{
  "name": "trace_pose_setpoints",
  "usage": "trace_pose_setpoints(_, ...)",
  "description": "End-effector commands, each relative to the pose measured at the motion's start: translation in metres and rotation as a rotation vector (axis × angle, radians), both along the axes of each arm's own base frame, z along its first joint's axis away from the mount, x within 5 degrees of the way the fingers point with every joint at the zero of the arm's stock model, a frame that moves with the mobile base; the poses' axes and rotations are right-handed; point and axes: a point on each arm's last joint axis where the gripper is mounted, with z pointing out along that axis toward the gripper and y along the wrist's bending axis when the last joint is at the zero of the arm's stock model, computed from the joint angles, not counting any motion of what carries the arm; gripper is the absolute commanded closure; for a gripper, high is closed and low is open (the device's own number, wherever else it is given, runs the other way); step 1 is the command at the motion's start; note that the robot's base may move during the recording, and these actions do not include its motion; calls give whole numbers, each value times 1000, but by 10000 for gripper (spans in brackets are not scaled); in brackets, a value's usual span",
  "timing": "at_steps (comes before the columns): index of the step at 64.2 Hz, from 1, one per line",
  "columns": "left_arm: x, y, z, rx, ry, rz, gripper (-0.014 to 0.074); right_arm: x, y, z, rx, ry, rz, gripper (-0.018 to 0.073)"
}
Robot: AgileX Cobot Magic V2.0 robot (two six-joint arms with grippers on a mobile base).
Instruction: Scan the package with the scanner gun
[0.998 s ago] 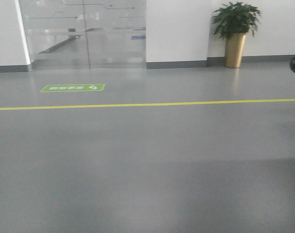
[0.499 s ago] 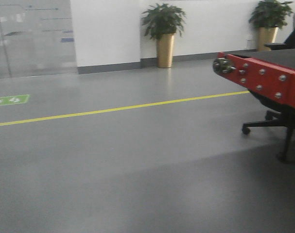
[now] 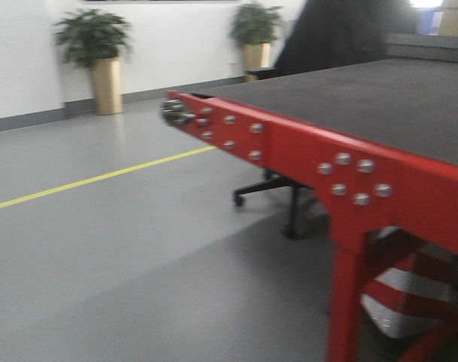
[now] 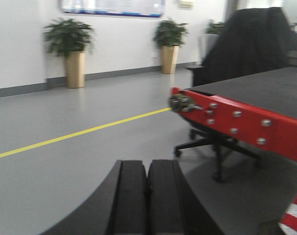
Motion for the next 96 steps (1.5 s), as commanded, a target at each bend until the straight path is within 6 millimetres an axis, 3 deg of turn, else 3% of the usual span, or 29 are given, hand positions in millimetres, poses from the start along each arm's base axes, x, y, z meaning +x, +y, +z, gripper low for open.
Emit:
trace_pose_setpoints(1,-1,0,3,0,-23,1,707,0,0,2,-9,-19,-4,712)
trace_pose_setpoints(96,-1,0,3,0,-23,1,707,0,0,2,-9,-19,-4,712)
